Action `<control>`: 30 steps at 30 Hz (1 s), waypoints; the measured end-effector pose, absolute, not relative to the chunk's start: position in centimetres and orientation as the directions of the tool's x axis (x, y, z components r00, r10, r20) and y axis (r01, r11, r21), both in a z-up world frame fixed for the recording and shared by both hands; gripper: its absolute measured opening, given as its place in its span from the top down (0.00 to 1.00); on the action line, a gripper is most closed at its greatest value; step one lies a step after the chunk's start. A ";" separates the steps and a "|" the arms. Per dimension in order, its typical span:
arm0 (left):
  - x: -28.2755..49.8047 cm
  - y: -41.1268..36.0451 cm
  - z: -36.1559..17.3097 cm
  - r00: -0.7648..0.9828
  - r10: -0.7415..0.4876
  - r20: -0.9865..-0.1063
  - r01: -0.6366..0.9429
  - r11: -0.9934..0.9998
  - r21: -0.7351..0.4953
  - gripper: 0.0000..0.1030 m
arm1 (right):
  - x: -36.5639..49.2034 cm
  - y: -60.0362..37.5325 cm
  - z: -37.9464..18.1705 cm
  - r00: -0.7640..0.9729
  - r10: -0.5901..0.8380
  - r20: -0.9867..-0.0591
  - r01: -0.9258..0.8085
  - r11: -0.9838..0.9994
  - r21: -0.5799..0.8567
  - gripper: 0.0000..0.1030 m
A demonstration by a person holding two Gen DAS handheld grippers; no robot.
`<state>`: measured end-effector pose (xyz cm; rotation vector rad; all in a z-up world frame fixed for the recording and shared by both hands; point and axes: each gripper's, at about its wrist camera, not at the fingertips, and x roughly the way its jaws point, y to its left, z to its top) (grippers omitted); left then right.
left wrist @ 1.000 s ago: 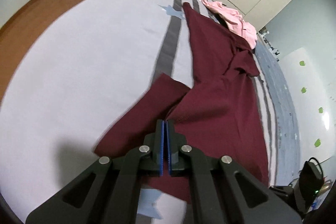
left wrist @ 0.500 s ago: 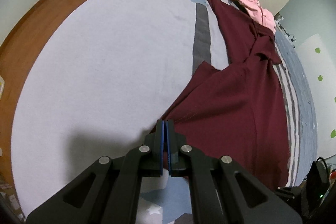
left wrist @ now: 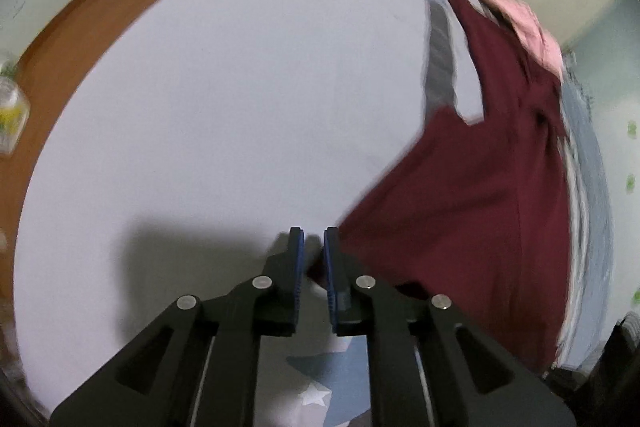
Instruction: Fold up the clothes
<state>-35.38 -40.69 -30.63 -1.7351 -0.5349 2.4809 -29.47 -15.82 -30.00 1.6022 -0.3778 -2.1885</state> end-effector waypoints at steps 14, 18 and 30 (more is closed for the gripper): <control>-35.8 -32.8 -30.7 -0.328 0.346 -0.879 -0.173 -0.937 -0.304 0.79 | -34.6 -9.2 -29.6 -0.374 -0.349 -0.859 -0.002 -0.926 0.377 0.74; -35.8 -32.4 -32.4 -0.277 0.262 -0.924 -0.203 -0.956 -0.211 0.79 | -36.4 -7.5 -30.1 -0.385 -0.305 -0.871 -0.060 -0.933 0.354 0.73; -44.5 -29.8 -29.7 -0.408 0.315 -0.857 -0.205 -0.946 -0.250 0.47 | -37.4 -5.1 -32.0 -0.363 -0.303 -0.881 -0.058 -0.936 0.346 0.72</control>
